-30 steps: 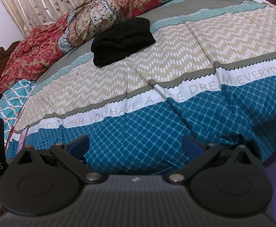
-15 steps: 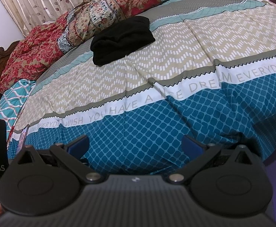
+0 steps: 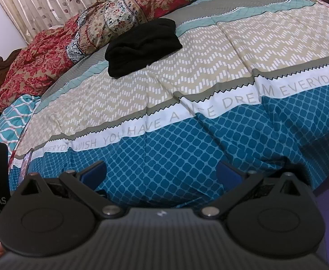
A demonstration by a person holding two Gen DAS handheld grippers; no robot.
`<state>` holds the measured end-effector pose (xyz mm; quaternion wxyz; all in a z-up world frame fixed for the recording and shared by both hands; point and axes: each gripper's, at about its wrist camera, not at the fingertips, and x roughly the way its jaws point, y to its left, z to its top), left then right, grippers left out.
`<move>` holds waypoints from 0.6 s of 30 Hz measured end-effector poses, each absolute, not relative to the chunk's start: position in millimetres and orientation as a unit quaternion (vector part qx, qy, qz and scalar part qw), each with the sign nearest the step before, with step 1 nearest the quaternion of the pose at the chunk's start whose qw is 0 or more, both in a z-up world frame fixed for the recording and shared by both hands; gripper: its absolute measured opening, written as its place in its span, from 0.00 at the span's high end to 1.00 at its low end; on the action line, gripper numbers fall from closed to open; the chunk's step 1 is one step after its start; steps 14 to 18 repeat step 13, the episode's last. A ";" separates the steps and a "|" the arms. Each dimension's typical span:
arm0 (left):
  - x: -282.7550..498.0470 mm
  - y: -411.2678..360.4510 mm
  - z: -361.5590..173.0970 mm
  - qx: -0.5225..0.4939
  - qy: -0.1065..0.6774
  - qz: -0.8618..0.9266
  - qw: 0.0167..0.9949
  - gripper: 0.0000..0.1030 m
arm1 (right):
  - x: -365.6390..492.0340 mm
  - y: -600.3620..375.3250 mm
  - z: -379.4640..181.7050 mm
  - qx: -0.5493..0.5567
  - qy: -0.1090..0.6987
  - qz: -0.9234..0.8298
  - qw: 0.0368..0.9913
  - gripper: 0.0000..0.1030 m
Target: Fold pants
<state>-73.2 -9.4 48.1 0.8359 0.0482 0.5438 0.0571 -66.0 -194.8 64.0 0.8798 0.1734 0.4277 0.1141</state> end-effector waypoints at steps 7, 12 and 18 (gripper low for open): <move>-71.5 -8.3 47.6 0.045 0.538 0.056 0.840 0.00 | -64.9 -193.1 62.9 0.171 0.429 0.113 0.880 0.00; -68.9 -11.1 52.1 0.044 0.529 0.049 0.846 0.00 | -64.0 -191.5 65.5 0.159 0.419 0.113 0.887 0.00; -67.5 -11.2 52.6 0.043 0.529 0.049 0.846 0.00 | -63.8 -191.1 66.5 0.155 0.415 0.114 0.889 0.00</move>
